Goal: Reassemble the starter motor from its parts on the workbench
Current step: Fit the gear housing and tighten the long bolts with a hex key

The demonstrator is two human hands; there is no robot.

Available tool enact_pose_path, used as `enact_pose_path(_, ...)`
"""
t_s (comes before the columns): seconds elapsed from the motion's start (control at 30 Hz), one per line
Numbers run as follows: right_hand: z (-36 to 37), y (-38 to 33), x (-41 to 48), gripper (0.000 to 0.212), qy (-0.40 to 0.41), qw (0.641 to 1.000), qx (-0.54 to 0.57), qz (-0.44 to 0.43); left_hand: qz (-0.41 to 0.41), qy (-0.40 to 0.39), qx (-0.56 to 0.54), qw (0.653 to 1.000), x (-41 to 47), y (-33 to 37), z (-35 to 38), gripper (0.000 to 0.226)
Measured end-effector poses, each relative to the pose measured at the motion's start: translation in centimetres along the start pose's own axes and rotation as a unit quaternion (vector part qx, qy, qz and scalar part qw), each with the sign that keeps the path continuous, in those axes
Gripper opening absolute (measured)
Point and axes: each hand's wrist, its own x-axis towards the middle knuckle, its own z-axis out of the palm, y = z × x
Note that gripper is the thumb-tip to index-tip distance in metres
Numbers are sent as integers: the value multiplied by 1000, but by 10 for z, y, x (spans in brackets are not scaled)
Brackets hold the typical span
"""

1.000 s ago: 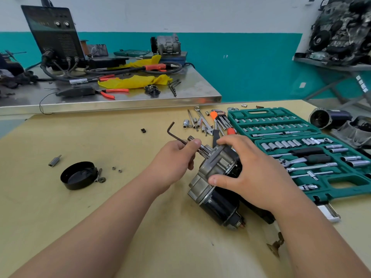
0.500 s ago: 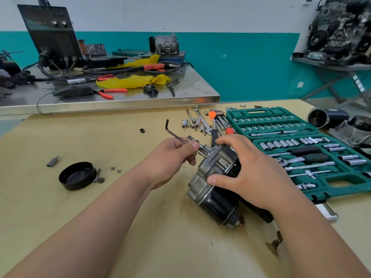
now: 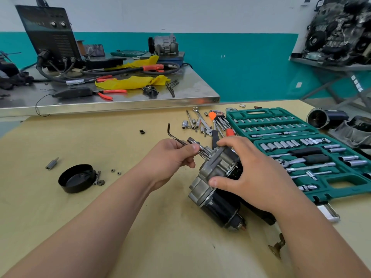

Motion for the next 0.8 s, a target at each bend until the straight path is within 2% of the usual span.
enact_pose_path(0.1,0,1,0,73,1,1000,1,0,12,-3,22,1000,-1,-1,1,37)
enact_pose_path(0.2,0,1,1,73,-1,1000,3,1,1,20,-13,1000,-2,4,10,8)
enact_pose_path(0.23,0,1,1,73,-2,1000,1,1,-7,50,-21,999,-2,5,13,14)
enact_pose_path(0.33,0,0,0,73,-4,1000,-2,-1,-5,125,14,992,-2,5,23,80)
enact_pose_path(0.37,-1,-1,0,73,-7,1000,-2,-1,1,136,37,990,-3,6,25,93)
enact_pose_path(0.4,-1,-1,0,73,-9,1000,-3,-1,9,144,59,988,-4,8,26,96)
enact_pose_path(0.43,-1,-1,0,73,-11,1000,-6,-2,16,156,73,985,-4,10,25,89)
enact_pose_path(0.53,-2,-1,0,73,-10,1000,-9,-3,36,224,87,970,-1,18,21,34)
enact_pose_path(0.57,-2,-1,0,74,-10,1000,-9,-3,45,257,93,961,0,20,19,22)
enact_pose_path(0.63,-2,-1,0,74,-11,1000,-8,-3,57,323,133,935,4,22,18,38)
enact_pose_path(0.7,-2,0,0,74,-12,1000,-5,-2,62,353,170,918,7,25,16,53)
enact_pose_path(0.8,-2,0,1,74,-12,1000,3,-1,43,379,129,915,13,27,20,57)
